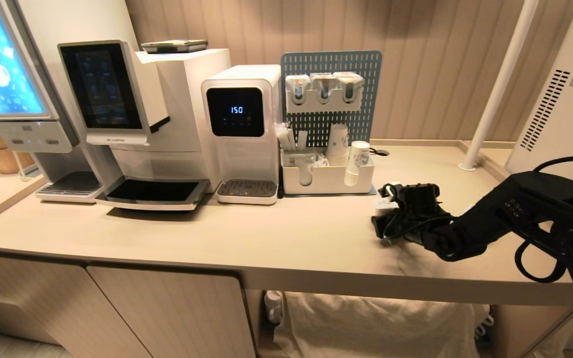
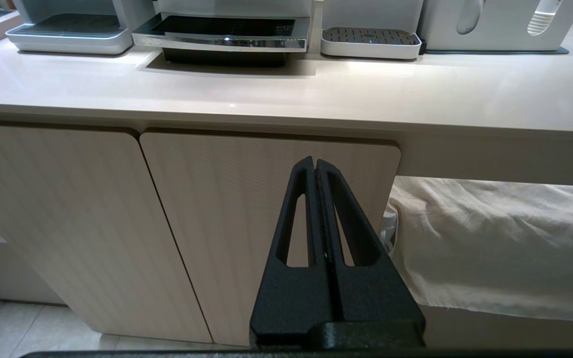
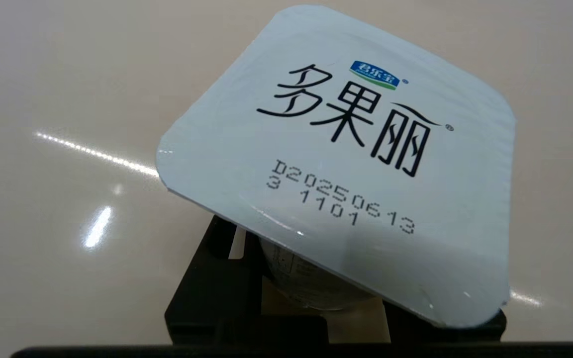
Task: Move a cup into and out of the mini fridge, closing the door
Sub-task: Place the yoghurt on the table
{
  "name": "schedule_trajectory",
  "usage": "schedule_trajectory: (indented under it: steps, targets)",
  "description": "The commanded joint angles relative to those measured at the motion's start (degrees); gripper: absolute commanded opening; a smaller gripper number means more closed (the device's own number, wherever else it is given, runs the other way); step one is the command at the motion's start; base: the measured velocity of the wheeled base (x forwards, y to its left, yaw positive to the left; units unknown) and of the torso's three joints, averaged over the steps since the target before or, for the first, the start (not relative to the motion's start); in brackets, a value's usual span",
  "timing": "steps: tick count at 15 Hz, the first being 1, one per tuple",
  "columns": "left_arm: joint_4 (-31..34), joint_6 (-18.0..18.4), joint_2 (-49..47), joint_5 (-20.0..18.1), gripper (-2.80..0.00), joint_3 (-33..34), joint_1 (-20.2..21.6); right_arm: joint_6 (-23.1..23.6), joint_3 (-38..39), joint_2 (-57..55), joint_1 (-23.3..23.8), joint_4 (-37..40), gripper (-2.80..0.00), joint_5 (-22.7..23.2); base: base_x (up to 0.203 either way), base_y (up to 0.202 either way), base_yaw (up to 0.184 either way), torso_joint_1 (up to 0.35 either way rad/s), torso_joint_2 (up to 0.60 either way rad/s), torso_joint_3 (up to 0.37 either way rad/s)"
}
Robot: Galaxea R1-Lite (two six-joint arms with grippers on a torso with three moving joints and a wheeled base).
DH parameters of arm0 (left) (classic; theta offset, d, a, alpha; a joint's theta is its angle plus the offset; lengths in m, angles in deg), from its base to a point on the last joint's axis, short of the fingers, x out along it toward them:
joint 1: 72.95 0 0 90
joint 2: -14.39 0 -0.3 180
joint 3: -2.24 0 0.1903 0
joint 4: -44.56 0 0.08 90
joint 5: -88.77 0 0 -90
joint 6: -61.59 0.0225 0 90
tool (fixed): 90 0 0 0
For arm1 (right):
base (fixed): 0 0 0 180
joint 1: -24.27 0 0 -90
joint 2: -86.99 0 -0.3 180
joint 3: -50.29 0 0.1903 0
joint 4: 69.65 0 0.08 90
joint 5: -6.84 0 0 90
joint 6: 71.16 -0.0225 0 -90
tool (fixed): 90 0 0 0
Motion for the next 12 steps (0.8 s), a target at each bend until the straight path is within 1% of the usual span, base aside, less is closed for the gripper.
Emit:
schedule_trajectory:
  steps: [1, 4, 6, 9, 12]
  targets:
    - [-0.05, -0.04, 0.02, 0.00, -2.80, 0.01, 0.01, 0.06, -3.93, -2.36, 0.22, 3.41, -2.80, -0.37, 0.000, 0.000, 0.000, 0.000, 0.00, 0.000]
    - [-0.05, -0.04, 0.02, 0.00, -2.80, 0.01, 0.01, 0.23, -5.11, -4.19, 0.22, 3.59, -2.80, -0.78, 0.000, 0.000, 0.000, 0.000, 0.00, 0.000]
    - [-0.05, -0.04, 0.02, 0.00, -2.80, 0.01, 0.01, 0.86, -5.16, -4.96, 0.41, 3.05, -2.80, -3.20, 0.000, 0.000, 0.000, 0.000, 0.00, 0.000]
    - [-0.05, -0.04, 0.02, 0.00, -2.80, 0.01, 0.01, 2.71, 1.61, -1.76, 0.89, 0.81, -2.80, -3.17, 0.000, 0.000, 0.000, 0.000, 0.00, 0.000]
    - [-0.05, -0.04, 0.02, 0.00, -2.80, 0.01, 0.01, 6.83, 6.20, -1.54, 1.20, -0.24, -2.80, -3.27, 0.000, 0.000, 0.000, 0.000, 0.00, 0.000]
